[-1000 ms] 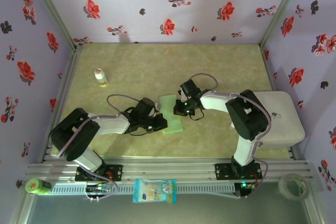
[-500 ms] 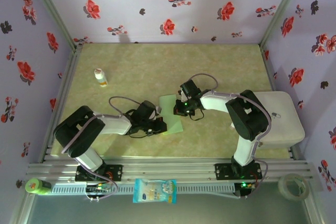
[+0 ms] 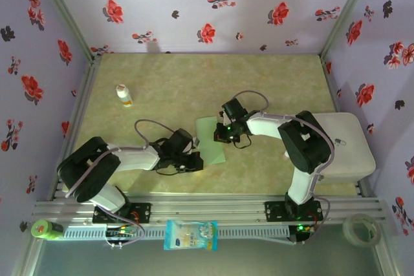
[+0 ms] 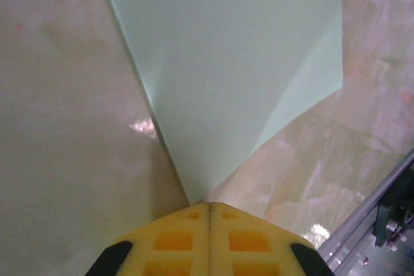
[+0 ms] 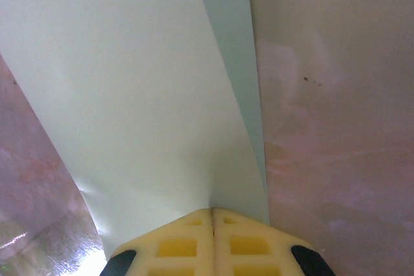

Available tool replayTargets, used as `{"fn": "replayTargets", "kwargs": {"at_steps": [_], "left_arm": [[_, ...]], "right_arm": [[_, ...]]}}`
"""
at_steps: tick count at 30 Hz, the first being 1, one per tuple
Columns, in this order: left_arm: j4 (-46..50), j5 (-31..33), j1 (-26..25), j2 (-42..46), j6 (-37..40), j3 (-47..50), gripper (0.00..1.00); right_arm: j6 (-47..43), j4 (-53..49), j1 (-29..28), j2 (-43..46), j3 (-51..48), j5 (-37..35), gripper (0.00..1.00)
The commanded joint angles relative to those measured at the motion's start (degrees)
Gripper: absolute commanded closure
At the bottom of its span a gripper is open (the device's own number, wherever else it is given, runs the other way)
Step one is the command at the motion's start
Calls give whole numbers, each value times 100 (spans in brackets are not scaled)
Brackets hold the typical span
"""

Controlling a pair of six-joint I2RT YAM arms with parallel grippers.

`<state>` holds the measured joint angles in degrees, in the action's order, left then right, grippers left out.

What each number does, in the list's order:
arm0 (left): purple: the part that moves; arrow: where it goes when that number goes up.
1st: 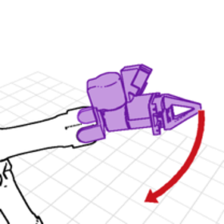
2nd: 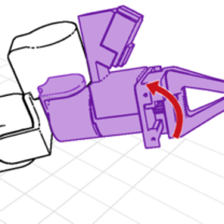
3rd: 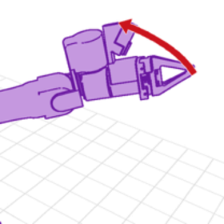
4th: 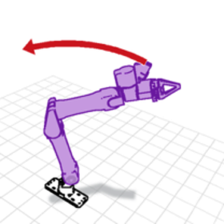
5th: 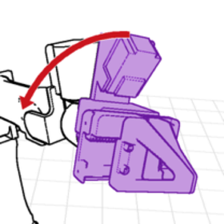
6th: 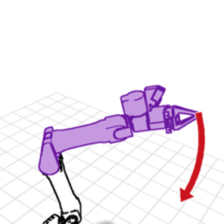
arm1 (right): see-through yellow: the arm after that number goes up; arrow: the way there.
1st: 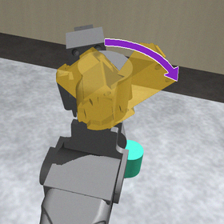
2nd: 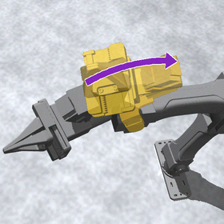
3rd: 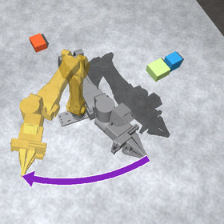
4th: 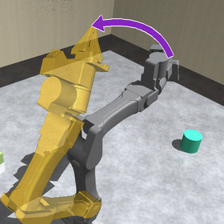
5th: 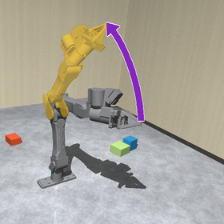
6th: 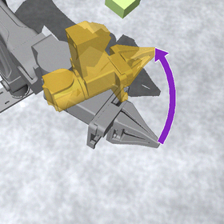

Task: Fold a paper plane with a square sheet of paper (pick it up from the middle)
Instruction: First fold in half a square sheet of paper at the center of the table.

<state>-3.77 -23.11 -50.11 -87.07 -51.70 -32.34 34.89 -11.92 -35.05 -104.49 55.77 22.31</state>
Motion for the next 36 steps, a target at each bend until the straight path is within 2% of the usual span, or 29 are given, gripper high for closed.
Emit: {"fn": "replayTargets", "kwargs": {"at_steps": [1, 5, 9, 12, 17, 21, 36], "left_arm": [[224, 79, -7, 572, 41, -42, 100], [252, 130, 464, 732, 139, -391, 99], [175, -3, 1013, 175, 181, -808, 100], [5, -109, 1218, -298, 254, -1167, 100], [8, -143, 1337, -1000, 420, -1743, 100], [-27, -136, 1388, -1348, 463, -1837, 100], [-300, -89, 1580, -1735, 542, -1102, 100]], "right_arm": [[-19, -970, 7, -478, -391, -1067, 100], [-44, -974, 7, -448, -361, -1025, 100], [-65, -979, 7, -472, -303, -974, 100], [-80, -1010, 7, -479, -262, -958, 100], [-92, -1031, 9, -495, -257, -950, 100], [-114, -1028, 7, -518, -251, -953, 100], [-106, -1045, 11, -571, -259, -979, 100]]}}
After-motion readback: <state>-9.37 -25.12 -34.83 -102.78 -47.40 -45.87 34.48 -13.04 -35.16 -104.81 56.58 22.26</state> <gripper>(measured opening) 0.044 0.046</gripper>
